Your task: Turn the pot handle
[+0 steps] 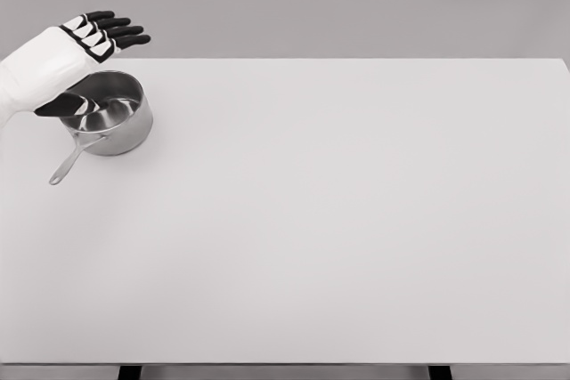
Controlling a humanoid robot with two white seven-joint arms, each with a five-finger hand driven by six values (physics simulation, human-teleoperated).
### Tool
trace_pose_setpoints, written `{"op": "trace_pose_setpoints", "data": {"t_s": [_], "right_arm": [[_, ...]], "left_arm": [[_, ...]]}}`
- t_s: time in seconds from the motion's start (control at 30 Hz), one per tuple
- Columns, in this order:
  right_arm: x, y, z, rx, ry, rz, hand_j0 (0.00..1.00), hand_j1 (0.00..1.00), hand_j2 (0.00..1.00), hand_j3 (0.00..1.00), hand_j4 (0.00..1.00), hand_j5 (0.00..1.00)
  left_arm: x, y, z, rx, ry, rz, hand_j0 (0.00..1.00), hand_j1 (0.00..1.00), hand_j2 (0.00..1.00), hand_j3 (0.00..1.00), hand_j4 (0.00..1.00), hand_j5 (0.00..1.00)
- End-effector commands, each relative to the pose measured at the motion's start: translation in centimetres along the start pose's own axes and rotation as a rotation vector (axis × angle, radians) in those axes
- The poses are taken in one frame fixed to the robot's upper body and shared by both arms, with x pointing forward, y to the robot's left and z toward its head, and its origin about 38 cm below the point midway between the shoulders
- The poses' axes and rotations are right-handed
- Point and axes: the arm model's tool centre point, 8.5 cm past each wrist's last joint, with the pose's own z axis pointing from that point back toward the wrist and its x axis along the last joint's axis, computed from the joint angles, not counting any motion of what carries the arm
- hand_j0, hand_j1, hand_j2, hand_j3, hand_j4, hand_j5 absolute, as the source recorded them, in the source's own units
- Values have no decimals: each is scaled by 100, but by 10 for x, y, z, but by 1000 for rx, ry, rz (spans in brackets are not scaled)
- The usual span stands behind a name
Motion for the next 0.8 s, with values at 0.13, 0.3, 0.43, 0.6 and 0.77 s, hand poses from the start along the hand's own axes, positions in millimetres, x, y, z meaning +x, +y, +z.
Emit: {"op": "trace_pose_setpoints", "data": {"t_s": [0.13, 0.3, 0.43, 0.6, 0.77], "right_arm": [[-1, 0, 0, -4, 1, -1, 100, 100, 100, 100, 100, 100], [0, 0, 0, -3, -1, -2, 100, 100, 100, 100, 100, 100], [0, 0, 0, -3, -1, -4, 100, 100, 100, 100, 100, 100], [0, 0, 0, -3, -1, -4, 100, 100, 100, 100, 100, 100], [0, 0, 0, -3, -1, -4, 100, 100, 100, 100, 100, 100]], "left_arm": [[11, 11, -4, 21, -39, -19, 100, 100, 100, 100, 100, 100], [40, 6, -16, 25, -125, -11, 100, 100, 100, 100, 100, 100], [62, -31, -21, -71, -178, -18, 100, 100, 100, 100, 100, 100], [74, -55, -27, -61, -172, -25, 100, 100, 100, 100, 100, 100], [76, -62, -26, -73, -169, -32, 100, 100, 100, 100, 100, 100]]}}
